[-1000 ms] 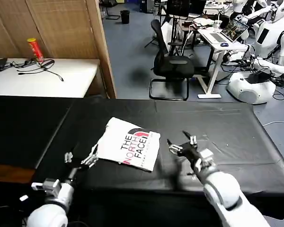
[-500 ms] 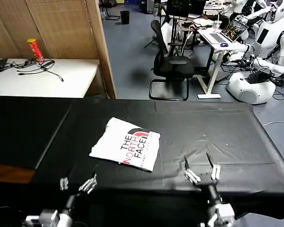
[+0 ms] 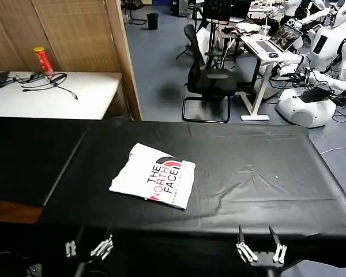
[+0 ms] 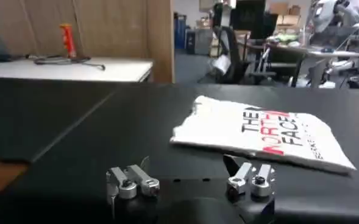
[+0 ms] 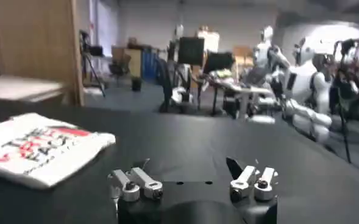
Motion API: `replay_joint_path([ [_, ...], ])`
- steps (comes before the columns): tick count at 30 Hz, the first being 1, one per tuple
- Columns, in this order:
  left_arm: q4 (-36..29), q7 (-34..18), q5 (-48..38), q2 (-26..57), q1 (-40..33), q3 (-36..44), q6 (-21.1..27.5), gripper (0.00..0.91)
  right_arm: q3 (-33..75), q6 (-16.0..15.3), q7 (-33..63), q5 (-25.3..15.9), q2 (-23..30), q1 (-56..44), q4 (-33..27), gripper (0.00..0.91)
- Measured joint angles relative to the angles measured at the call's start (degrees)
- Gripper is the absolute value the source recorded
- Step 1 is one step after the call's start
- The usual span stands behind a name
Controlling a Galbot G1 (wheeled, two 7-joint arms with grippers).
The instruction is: Fold and organize the clothes.
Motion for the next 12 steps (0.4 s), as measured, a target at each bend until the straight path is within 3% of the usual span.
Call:
replay_joint_path([
  [12,-0.47,0.13,-0.12,0.07,0.74,-0.77,-0.03,0.878,-0.20,-0.52,0.23,0.47,0.11,-1.88,1.11,0.878],
])
